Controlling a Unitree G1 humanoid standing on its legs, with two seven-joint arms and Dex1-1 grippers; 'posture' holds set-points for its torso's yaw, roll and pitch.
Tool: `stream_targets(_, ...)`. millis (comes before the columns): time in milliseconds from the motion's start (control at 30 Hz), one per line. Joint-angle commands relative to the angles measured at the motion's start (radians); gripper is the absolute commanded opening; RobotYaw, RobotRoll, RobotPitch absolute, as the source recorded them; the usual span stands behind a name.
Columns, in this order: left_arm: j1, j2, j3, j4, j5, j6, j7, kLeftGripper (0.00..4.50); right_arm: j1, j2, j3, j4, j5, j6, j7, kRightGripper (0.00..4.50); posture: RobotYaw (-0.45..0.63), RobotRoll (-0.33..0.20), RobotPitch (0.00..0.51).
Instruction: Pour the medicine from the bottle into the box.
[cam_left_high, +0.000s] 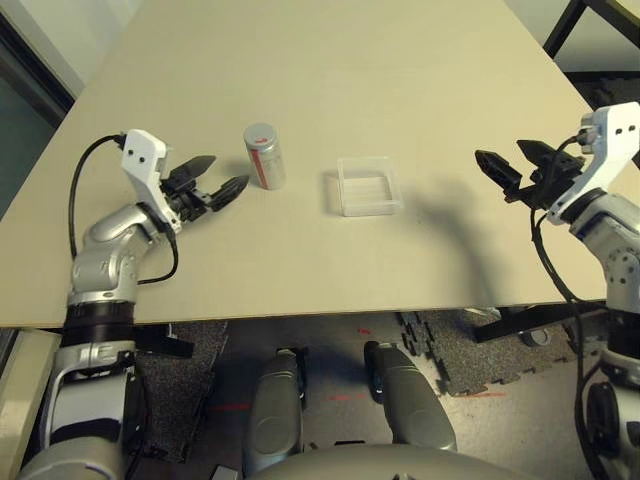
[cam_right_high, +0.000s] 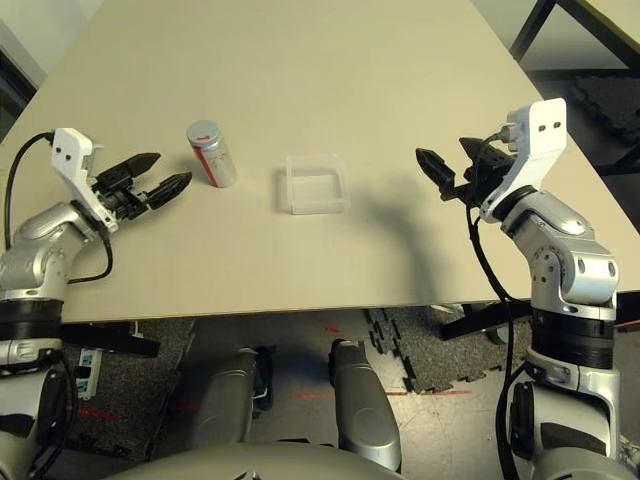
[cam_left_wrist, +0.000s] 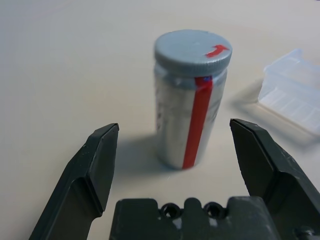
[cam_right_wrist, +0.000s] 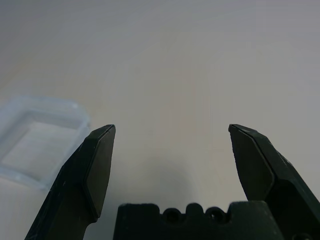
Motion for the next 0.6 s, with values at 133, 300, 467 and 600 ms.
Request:
stream_targets(133,-0.047,-0.033,-0.040,0.098,0.041,-0.049,-0.022,4.48,0.005,0.001,0.010,-0.064,0.027,0.044,-0.009,4.50,-0.15,0.000,0.217)
stream_targets(300,-0.096,-0.068,-0.052,0.174,0.065,-0.091,-0.020,4.48,0.000,0.002,0.014,-0.067,0.030,0.050,-0.011,4.50,-0.16,0.000,0.221)
stream_targets(467,-0.128,-0.100,-0.063,0.230,0.085,-0.134,-0.020,4.48,0.000,-0.002,0.016,-0.062,0.029,0.046,-0.005,4.50,-0.18,0.000,0.222)
stream_targets(600,-0.149,-0.109,-0.057,0.280,0.098,-0.172,-0.009,4.48,-0.002,-0.010,0.011,-0.055,0.029,0.042,0.001,4.50,-0.18,0.000,0.224)
